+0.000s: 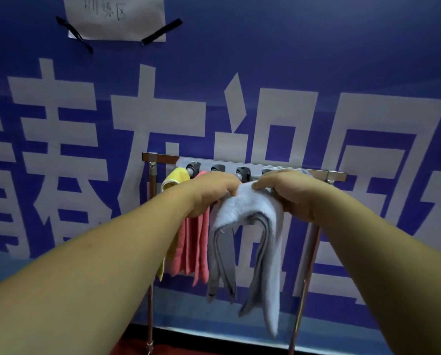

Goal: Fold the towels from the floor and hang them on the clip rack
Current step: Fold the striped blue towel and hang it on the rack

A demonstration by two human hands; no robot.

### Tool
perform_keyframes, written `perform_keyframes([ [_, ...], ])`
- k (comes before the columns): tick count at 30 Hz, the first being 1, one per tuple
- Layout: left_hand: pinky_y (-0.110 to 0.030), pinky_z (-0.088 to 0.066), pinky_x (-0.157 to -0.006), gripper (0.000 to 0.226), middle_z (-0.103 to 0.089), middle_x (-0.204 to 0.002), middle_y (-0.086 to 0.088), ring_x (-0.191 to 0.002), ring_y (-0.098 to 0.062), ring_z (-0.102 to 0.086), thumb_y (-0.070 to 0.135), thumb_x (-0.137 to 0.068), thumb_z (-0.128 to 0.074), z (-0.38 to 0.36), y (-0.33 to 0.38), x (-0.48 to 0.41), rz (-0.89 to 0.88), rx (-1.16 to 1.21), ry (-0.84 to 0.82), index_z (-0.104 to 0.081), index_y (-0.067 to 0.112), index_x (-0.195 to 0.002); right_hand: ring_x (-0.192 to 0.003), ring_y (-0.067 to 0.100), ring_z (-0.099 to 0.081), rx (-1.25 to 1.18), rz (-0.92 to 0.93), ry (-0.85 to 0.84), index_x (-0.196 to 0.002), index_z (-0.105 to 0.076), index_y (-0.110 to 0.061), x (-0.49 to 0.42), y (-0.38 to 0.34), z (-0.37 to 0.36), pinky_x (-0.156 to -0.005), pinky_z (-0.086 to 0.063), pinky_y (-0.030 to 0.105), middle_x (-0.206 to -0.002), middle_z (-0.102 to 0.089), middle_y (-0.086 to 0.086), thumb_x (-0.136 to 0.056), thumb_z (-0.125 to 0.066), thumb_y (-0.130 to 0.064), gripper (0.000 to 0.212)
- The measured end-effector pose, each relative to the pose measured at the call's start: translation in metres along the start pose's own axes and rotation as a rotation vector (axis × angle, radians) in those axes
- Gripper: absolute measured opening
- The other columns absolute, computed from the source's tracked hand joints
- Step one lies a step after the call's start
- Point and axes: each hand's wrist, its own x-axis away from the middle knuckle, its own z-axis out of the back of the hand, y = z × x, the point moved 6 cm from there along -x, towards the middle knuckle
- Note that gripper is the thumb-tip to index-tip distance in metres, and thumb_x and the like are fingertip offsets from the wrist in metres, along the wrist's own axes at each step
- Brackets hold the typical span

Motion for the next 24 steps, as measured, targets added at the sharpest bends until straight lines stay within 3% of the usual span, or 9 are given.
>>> perform_keyframes([
  [2,-0.039,-0.034,-0.070,0.007,-0.048,-0.082,-0.003,-0.079,-0.023,-0.040,0.013,-0.087,-0.053,0.009,0.003,-0.025,-0.020,-0.349,0.038,-0.056,0.017,-0.082,-0.100,0.035,-0.077,0.094,0.030,0.006,-0.102,-0.077,-0.009,-0.031,0.001,-0.001,-0.093,-0.063,0.050,-0.099,-0.080,0.015,-0.095,-0.072,-0.018,0.013],
  [5,-0.035,-0.042,-0.069,0.023,-0.053,-0.085,-0.002,-0.079,-0.021,-0.047,0.016,-0.102,-0.047,0.024,0.001,-0.060,0.026,-0.532,0.094,-0.056,0.017,-0.081,-0.100,0.030,-0.073,0.209,0.071,0.049,-0.095,-0.077,-0.016,-0.072,0.004,-0.001,-0.094,-0.061,0.048,-0.102,-0.078,0.011,-0.095,-0.074,-0.024,0.008],
  [9,-0.052,-0.050,-0.108,0.021,-0.055,-0.112,-0.010,-0.106,-0.029,-0.051,0.042,-0.085,-0.045,0.053,-0.015,-0.101,0.129,-0.589,0.249,-0.052,0.025,-0.075,-0.090,0.023,-0.067,0.262,0.117,0.110,-0.096,-0.076,-0.012,-0.112,0.005,-0.006,-0.090,-0.059,0.044,-0.099,-0.076,0.011,-0.096,-0.070,-0.025,0.015],
  [12,-0.050,-0.048,-0.093,0.018,-0.054,-0.111,-0.010,-0.103,-0.034,-0.043,0.015,-0.065,-0.036,0.064,-0.019,-0.127,0.162,-0.764,0.234,-0.049,0.017,-0.077,-0.079,0.023,-0.061,0.249,0.165,0.148,-0.096,-0.073,-0.011,-0.135,0.002,-0.012,-0.073,-0.053,0.039,-0.086,-0.071,0.009,-0.096,-0.065,-0.021,0.013],
  [15,-0.046,-0.038,-0.094,0.020,-0.052,-0.103,-0.007,-0.104,-0.032,-0.038,0.015,-0.082,-0.029,0.070,-0.028,-0.145,0.194,-0.839,0.232,-0.048,0.018,-0.078,-0.071,0.022,-0.059,0.314,0.214,0.222,-0.093,-0.067,-0.018,-0.153,-0.003,-0.016,-0.063,-0.053,0.035,-0.082,-0.068,0.003,-0.096,-0.061,-0.021,0.008],
  [17,-0.050,-0.034,-0.105,0.024,-0.054,-0.119,-0.006,-0.115,-0.035,-0.039,0.024,-0.090,-0.029,0.068,-0.037,-0.154,0.196,-0.923,0.217,-0.052,0.018,-0.088,-0.084,0.024,-0.063,0.521,0.243,0.301,-0.095,-0.063,-0.025,-0.165,-0.002,-0.020,-0.081,-0.057,0.044,-0.092,-0.068,0.000,-0.097,-0.061,-0.028,0.004],
  [19,-0.051,-0.032,-0.110,0.028,-0.045,-0.134,-0.003,-0.130,-0.037,-0.035,0.034,-0.095,-0.039,0.064,-0.041,-0.155,0.184,-0.943,0.246,-0.059,0.024,-0.112,-0.105,0.028,-0.053,0.850,0.278,0.386,-0.101,-0.059,-0.031,-0.168,0.000,-0.028,-0.098,-0.043,0.046,-0.104,-0.062,-0.002,-0.101,-0.057,-0.031,0.002],
  [21,-0.049,-0.034,-0.108,0.029,-0.047,-0.136,-0.006,-0.134,-0.037,-0.035,0.033,-0.099,-0.053,0.066,-0.036,-0.152,0.074,-0.926,0.338,-0.064,0.029,-0.125,-0.114,0.031,-0.046,1.054,0.378,0.445,-0.114,-0.062,-0.033,-0.166,0.000,-0.037,-0.094,-0.031,0.044,-0.110,-0.054,0.000,-0.101,-0.055,-0.022,0.018],
  [24,-0.043,-0.040,-0.104,0.027,-0.067,-0.126,0.001,-0.128,-0.031,-0.048,0.026,-0.097,-0.056,0.069,-0.030,-0.142,-0.145,-0.850,0.397,-0.073,0.038,-0.115,-0.110,0.027,-0.053,1.086,0.457,0.395,-0.122,-0.065,-0.034,-0.159,0.002,-0.045,-0.093,-0.028,0.042,-0.106,-0.067,-0.003,-0.098,-0.052,-0.011,0.036],
])
